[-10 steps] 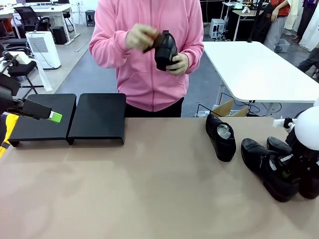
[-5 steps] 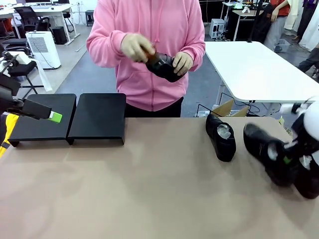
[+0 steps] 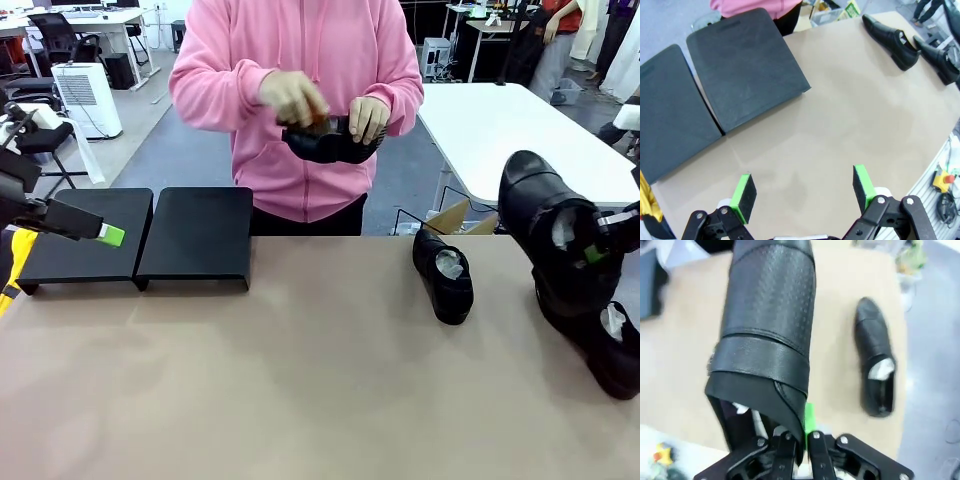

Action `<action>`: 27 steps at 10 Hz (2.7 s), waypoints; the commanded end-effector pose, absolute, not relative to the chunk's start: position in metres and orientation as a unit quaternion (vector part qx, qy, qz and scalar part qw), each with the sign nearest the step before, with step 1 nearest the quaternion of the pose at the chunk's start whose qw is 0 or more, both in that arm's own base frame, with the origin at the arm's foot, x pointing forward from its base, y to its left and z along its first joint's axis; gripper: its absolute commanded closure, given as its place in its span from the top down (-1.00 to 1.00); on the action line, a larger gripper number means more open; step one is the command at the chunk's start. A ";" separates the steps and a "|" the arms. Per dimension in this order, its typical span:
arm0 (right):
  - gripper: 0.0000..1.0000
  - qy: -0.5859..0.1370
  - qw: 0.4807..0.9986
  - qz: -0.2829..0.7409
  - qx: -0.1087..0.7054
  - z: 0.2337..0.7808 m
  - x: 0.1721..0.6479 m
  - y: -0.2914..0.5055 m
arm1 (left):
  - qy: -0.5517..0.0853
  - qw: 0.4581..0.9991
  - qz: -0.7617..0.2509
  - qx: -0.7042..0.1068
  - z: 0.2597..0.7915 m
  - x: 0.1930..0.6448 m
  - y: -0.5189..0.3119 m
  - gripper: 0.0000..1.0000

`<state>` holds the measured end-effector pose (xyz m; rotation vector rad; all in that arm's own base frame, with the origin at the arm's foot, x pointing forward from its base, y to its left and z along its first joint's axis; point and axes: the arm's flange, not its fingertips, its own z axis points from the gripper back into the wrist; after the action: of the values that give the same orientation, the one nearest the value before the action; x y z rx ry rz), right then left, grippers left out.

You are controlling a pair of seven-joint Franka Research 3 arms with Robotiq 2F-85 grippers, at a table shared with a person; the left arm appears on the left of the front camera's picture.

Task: Organize the shoes by placing them on the stand.
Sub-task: Pick up one Shoe and place it in the middle of the table.

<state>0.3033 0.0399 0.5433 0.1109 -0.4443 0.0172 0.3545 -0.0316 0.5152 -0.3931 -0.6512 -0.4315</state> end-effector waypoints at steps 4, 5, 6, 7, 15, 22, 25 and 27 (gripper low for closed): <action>-1.00 -0.214 0.976 0.008 0.049 0.539 0.302 0.037 | -0.316 0.904 -0.216 -0.193 0.516 0.355 -0.029 1.00; -1.00 -0.203 0.979 0.006 0.016 0.536 0.307 0.045 | -0.316 0.904 -0.216 -0.193 0.516 0.355 -0.029 1.00; -1.00 -0.199 0.980 -0.004 0.005 0.538 0.306 0.072 | -0.316 0.904 -0.216 -0.193 0.516 0.355 -0.029 1.00; -1.00 -0.200 0.980 -0.019 0.009 0.541 0.295 0.107 | -0.316 0.904 -0.216 -0.193 0.516 0.355 -0.029 1.00; -1.00 -0.103 0.983 0.014 0.151 0.437 0.231 0.310 | -0.316 0.904 -0.216 -0.193 0.516 0.355 -0.029 1.00; -1.00 -0.063 0.987 0.016 0.147 0.349 0.251 0.325 | -0.316 0.904 -0.216 -0.193 0.516 0.355 -0.029 1.00; -0.30 -0.059 0.988 0.010 0.144 0.340 0.252 0.324 | -0.316 0.904 -0.216 -0.193 0.516 0.355 -0.029 1.00; 0.50 -0.068 0.987 -0.001 0.144 0.347 0.249 0.321 | -0.316 0.904 -0.216 -0.193 0.516 0.355 -0.029 1.00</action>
<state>0.2558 0.3289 0.3432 0.2806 -0.0997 0.0016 0.3543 -0.0318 0.5153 -0.3925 -0.6512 -0.4322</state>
